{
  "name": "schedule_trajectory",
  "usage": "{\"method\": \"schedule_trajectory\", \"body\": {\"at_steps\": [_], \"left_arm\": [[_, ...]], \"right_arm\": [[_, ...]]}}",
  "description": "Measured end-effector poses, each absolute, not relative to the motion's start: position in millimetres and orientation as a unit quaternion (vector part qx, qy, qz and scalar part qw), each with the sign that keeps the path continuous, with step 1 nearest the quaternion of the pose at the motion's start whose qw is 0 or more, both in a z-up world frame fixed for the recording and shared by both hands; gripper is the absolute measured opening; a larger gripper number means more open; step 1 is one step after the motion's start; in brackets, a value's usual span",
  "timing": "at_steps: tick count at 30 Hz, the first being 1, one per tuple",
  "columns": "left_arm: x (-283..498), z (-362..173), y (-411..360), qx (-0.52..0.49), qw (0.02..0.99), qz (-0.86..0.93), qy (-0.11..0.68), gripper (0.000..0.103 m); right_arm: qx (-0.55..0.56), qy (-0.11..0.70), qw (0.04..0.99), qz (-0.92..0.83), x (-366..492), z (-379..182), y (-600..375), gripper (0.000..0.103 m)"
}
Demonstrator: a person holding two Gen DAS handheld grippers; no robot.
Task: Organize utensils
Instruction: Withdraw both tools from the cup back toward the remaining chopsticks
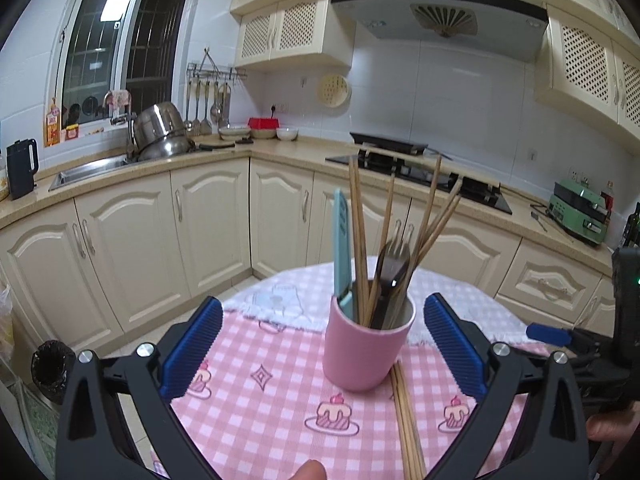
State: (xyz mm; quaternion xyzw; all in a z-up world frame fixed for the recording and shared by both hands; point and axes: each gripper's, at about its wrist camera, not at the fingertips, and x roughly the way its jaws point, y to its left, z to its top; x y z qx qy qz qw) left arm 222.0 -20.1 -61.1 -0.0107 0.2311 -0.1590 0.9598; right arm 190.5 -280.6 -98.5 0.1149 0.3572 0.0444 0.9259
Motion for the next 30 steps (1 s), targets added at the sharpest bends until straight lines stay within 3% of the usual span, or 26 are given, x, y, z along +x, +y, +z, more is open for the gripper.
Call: {"method": "schedule_trajectory", "body": {"at_steps": [17, 30], "left_arm": [[225.2, -108.7, -21.1, 0.001, 0.942, -0.153, 0.297, 0.099], [229.8, -138.6, -17.4, 0.006, 0.929, -0.147, 0.341, 0.099]], "right_arm": [[0.034, 0.459, 0.887, 0.032, 195.6, -159.9, -240.8, 0.097], [-0.019, 0.482, 0.875, 0.026, 192.2, -179.7, -223.9, 0.097]]}}
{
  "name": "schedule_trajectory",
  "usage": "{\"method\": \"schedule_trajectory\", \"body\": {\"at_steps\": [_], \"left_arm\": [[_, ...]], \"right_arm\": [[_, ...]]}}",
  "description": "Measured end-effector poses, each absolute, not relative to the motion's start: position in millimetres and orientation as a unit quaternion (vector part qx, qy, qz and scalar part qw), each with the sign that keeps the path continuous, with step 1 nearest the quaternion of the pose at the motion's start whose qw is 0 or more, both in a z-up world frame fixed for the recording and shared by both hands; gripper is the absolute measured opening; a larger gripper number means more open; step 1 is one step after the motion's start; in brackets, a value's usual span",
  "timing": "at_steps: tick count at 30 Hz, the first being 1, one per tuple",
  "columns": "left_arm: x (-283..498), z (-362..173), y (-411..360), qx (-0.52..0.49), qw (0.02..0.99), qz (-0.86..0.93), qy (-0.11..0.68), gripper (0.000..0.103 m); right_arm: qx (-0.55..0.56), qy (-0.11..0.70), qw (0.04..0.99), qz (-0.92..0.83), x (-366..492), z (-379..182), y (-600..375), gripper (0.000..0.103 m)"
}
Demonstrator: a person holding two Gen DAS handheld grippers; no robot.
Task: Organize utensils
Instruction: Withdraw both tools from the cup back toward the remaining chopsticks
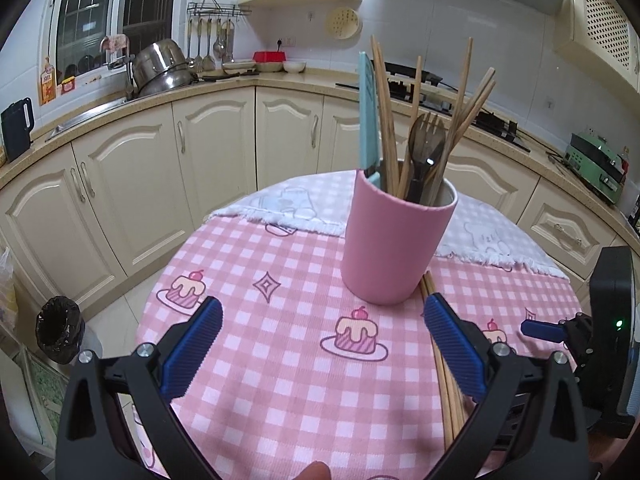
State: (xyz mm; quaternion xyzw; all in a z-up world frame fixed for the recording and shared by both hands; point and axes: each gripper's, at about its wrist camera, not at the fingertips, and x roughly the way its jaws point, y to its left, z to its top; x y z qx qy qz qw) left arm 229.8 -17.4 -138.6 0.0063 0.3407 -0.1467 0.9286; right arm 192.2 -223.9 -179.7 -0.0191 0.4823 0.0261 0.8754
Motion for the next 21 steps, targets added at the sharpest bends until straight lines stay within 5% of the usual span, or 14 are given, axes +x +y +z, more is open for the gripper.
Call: {"method": "schedule_trajectory", "body": {"at_steps": [21], "left_arm": [[235.2, -161.8, -16.4, 0.006, 0.916, -0.15, 0.372, 0.099]], "right_arm": [[-0.027, 0.503, 0.864, 0.002, 183.4, -180.7, -207.6, 0.097]]}}
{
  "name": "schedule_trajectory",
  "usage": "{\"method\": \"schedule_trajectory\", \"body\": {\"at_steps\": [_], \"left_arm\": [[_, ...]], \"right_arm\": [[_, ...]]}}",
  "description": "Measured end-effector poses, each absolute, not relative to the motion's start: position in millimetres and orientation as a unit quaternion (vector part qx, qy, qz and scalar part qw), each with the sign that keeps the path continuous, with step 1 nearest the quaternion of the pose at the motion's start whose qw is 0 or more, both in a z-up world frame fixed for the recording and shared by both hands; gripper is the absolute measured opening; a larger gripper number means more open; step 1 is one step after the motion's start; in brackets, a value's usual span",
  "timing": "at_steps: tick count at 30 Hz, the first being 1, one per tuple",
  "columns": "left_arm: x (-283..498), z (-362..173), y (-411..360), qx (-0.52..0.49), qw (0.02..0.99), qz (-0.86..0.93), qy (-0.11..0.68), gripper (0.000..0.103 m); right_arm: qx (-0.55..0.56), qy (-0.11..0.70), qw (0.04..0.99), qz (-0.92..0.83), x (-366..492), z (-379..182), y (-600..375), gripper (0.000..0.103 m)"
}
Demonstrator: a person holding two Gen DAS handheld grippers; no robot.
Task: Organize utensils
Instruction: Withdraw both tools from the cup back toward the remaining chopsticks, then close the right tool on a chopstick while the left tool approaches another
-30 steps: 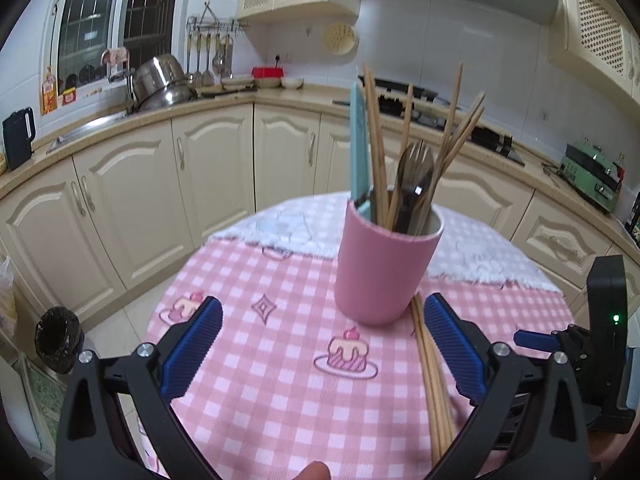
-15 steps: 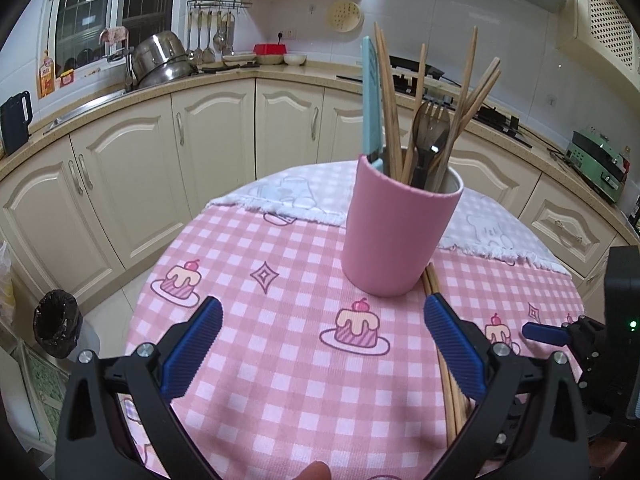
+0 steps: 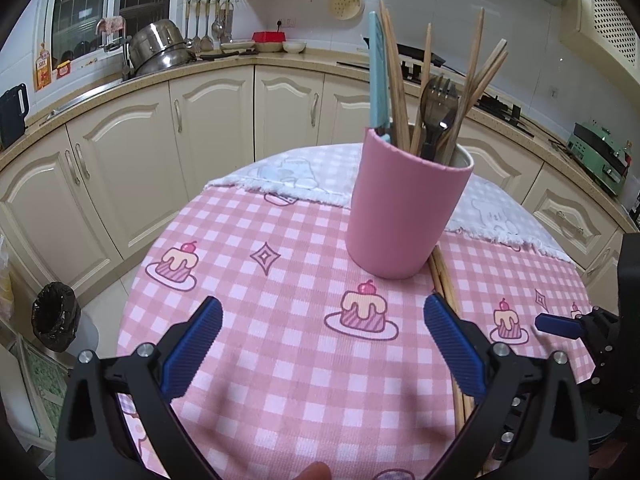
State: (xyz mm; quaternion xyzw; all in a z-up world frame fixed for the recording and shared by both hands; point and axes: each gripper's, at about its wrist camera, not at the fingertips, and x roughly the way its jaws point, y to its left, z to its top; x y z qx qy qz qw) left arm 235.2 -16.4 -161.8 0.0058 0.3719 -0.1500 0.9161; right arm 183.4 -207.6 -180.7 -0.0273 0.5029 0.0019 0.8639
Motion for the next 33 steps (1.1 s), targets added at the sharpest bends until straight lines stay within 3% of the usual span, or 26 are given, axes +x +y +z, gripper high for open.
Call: {"method": "schedule_trajectory", "body": {"at_steps": [14, 33], "left_arm": [[236.0, -167.2, -21.0, 0.022, 0.908, -0.167, 0.384, 0.099], [250.0, -200.9, -78.3, 0.112, 0.853, -0.222, 0.458, 0.099]], "right_arm": [[-0.011, 0.514, 0.857, -0.004, 177.1, -189.6, -213.2, 0.097], [-0.012, 0.502, 0.865, 0.008, 174.6, -187.6, -238.2, 0.097]]}}
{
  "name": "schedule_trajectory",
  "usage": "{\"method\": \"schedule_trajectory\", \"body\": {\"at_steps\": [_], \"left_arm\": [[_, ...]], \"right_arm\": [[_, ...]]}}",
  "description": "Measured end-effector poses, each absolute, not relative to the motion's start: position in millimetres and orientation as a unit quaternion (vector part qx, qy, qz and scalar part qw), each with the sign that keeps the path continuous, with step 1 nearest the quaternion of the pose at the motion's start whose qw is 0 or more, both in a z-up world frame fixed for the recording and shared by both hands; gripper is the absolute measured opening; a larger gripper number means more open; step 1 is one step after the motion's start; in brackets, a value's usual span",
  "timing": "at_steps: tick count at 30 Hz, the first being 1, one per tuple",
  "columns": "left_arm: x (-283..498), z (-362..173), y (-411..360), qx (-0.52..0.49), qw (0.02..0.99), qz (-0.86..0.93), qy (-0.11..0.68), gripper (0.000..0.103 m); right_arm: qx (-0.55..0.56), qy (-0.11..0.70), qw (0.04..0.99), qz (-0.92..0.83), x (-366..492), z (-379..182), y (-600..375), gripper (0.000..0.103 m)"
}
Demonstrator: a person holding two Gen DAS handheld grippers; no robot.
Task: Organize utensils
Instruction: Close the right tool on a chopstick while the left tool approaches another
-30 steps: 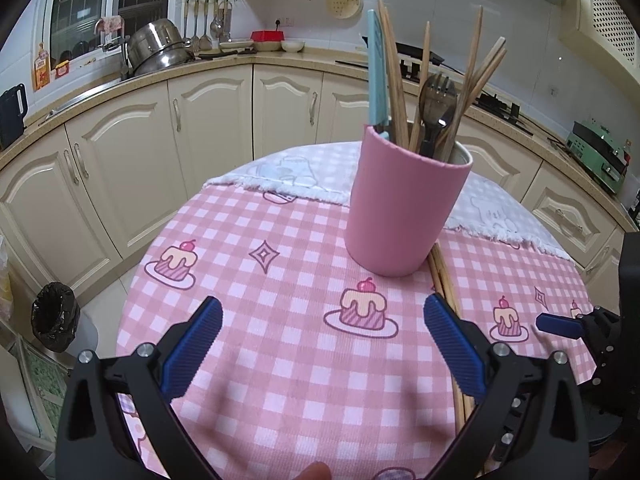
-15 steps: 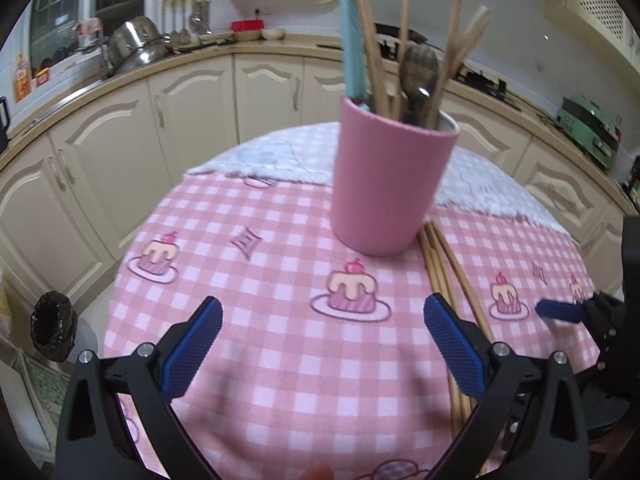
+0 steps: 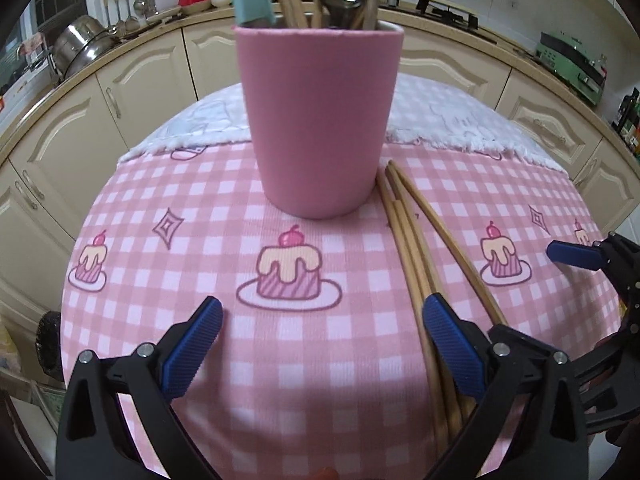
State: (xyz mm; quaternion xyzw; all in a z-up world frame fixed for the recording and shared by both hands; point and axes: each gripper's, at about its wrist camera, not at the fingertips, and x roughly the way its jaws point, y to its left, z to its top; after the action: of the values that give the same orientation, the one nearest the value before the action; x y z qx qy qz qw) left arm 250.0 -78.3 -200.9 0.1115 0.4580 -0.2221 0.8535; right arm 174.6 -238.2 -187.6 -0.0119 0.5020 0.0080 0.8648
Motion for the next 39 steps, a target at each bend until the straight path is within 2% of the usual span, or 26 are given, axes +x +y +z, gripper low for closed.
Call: {"method": "schedule_trajectory", "body": {"at_steps": [19, 20, 22, 23, 24, 28, 31, 33, 35, 39], "left_arm": [[276.7, -197.1, -109.8, 0.176, 0.854, -0.203, 0.445, 0.098], [277.0, -196.9, -112.1, 0.182, 0.853, -0.205, 0.444, 0.097], [276.6, -196.4, -115.4, 0.185, 0.848, -0.218, 0.447, 0.087], [277.1, -196.8, -117.1, 0.187, 0.844, -0.223, 0.451, 0.077], [277.9, -196.5, -120.6, 0.19, 0.841, -0.228, 0.452, 0.075], [282.3, -194.2, -123.1, 0.189, 0.839, -0.23, 0.456, 0.069], [286.3, -194.0, -126.3, 0.188, 0.835, -0.236, 0.461, 0.065], [287.2, -193.0, -128.6, 0.187, 0.83, -0.248, 0.464, 0.053], [286.0, -193.3, -130.0, 0.185, 0.824, -0.26, 0.468, 0.044], [291.6, -193.5, -134.6, 0.18, 0.818, -0.265, 0.478, 0.043]], "right_arm": [[-0.015, 0.497, 0.868, 0.003, 185.8, -186.7, -247.8, 0.097], [-0.016, 0.496, 0.868, 0.002, 188.9, -186.4, -247.9, 0.097], [-0.018, 0.494, 0.869, 0.003, 194.5, -185.7, -247.6, 0.097], [-0.019, 0.493, 0.87, 0.005, 198.0, -185.3, -247.6, 0.097], [-0.019, 0.493, 0.87, 0.006, 199.9, -185.4, -247.0, 0.096], [-0.021, 0.49, 0.871, 0.022, 211.1, -183.0, -244.6, 0.083], [-0.02, 0.488, 0.872, 0.028, 218.8, -179.8, -242.3, 0.067], [-0.018, 0.488, 0.872, 0.035, 221.5, -178.4, -241.0, 0.053], [-0.016, 0.487, 0.873, 0.038, 223.2, -177.6, -241.6, 0.045], [0.01, 0.488, 0.872, 0.047, 233.3, -175.6, -252.5, 0.045]]}}
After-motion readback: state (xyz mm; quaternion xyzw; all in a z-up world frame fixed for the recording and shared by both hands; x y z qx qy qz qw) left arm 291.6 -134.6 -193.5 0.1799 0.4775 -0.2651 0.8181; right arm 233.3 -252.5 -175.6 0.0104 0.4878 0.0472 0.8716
